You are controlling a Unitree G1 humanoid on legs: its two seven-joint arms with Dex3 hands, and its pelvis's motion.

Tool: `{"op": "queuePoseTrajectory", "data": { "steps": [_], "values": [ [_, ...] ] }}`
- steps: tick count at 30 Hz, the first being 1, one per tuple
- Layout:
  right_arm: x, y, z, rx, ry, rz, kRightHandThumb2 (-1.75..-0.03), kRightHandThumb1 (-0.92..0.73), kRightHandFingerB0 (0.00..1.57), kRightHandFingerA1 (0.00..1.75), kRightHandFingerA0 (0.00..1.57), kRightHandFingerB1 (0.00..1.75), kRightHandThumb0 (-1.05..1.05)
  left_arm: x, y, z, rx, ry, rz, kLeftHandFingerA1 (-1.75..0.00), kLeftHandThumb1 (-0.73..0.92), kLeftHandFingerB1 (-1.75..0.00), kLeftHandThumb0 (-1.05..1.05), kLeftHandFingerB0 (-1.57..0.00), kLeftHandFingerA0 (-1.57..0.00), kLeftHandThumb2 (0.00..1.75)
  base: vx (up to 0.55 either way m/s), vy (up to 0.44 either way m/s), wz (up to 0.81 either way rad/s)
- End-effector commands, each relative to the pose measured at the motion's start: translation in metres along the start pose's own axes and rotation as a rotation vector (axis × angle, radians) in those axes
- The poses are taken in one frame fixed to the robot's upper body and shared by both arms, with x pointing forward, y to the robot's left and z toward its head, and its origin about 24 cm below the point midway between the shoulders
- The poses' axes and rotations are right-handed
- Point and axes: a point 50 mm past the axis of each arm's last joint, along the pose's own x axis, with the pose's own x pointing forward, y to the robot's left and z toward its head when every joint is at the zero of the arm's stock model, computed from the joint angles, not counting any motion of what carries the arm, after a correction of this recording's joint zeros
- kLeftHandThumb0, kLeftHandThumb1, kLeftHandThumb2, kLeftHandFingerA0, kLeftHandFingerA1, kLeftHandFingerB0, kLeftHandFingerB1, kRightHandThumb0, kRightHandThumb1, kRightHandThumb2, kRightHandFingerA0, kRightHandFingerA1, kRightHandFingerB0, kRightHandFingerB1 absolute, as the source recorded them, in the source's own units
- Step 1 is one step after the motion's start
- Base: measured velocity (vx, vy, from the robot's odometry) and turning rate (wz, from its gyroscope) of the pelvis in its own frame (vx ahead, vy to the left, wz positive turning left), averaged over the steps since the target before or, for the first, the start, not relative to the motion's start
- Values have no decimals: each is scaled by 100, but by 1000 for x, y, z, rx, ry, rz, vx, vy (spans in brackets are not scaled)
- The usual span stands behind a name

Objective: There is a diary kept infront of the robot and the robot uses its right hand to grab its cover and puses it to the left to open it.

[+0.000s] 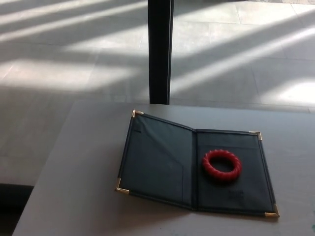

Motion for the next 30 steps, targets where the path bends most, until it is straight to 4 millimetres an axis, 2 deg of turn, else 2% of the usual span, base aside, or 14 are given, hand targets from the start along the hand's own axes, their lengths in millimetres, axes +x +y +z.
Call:
{"op": "queuePoseTrajectory", "data": {
  "steps": [1, 4, 5, 6, 9, 10, 11, 12, 13, 18, 19, 20, 24, 30],
  "values": [
    [-7, -43, 9, 28, -114, -96, -67, -88, 74, 84, 84, 74, -80, 1, 10, 7, -5, -24, 15, -103, 92, -89, -75, -42, -55, 138, 0, 0, 0],
    [-15, -58, -4, 49, -101, -148, -67, -87, 72, 89, 85, 78, -84, 1, 11, 4, -5, -27, 14, -106, 90, -88, -72, -42, -59, 138, 0, 0, 0],
    [-18, -62, -9, 50, -92, -174, -119, -70, 73, 88, 84, 81, -75, 1, 11, 4, -4, -25, 19, -106, 92, -86, -76, -40, -57, 138, 0, 0, 0],
    [-18, -64, -12, 39, -90, -179, -67, -89, 74, 86, 88, 80, -82, 1, 11, 3, -11, -23, 17, -108, 91, -90, -76, -44, -60, 138, 0, 0, 0],
    [-29, -83, -34, 13, -38, -231, -106, -66, 67, 94, 86, 85, -86, 1, 13, 2, -17, -23, 20, -103, 92, -85, -76, -37, -54, 139, 0, 0, 0],
    [-31, -87, -40, 29, -35, -267, -66, -86, 69, 95, 87, 87, -87, 1, 13, 1, -13, -23, 22, -102, 92, -85, -76, -37, -54, 139, 0, 0, 0],
    [-33, -90, -45, 23, -33, -268, -118, -66, 69, 96, 85, 88, -80, 1, 14, 1, -20, -19, 24, -103, 92, -85, -76, -38, -54, 139, 0, 0, 0],
    [-36, -94, -50, 17, -21, -272, -68, -89, 62, 102, 82, 96, -86, 1, 14, 0, -16, -23, 27, -104, 92, -85, -75, -39, -56, 138, 0, 0, 0],
    [-38, -97, -55, 19, -5, -301, -68, -92, 63, 105, 80, 98, -85, 1, 14, 0, -10, -19, 19, -123, 92, -105, -85, -28, -36, 105, 0, 0, 0],
    [-46, -116, -78, 55, 45, -398, -71, -92, 59, 112, 77, 96, -77, 0, 16, -7, 3, 7, 48, -125, 92, -111, -83, -31, -38, 105, 0, 0, 0],
    [-46, -119, -84, 66, 57, -399, -120, -76, 61, 104, 75, 89, -73, 1, 18, -9, 9, 11, 53, -127, 92, -108, -83, -29, -37, 106, 0, 0, 0],
    [-47, -120, -87, 79, 59, -417, -70, -92, 60, 115, 76, 100, -78, 1, 19, -11, 9, 15, 53, -128, 92, -106, -84, -27, -35, 107, 0, 0, 0],
    [-51, -118, -104, 84, 120, -440, -104, -73, 66, 112, 84, 98, -80, 0, 29, -19, 21, 35, 69, -99, 92, -79, -75, -28, -49, 139, 0, 0, 0],
    [-52, -110, -122, 89, 217, -356, -79, -92, 57, 116, 71, 100, -75, -2, 40, -31, 47, 71, 94, -99, 92, -78, -74, -30, -53, 137, 0, 0, 0]
  ]
}}
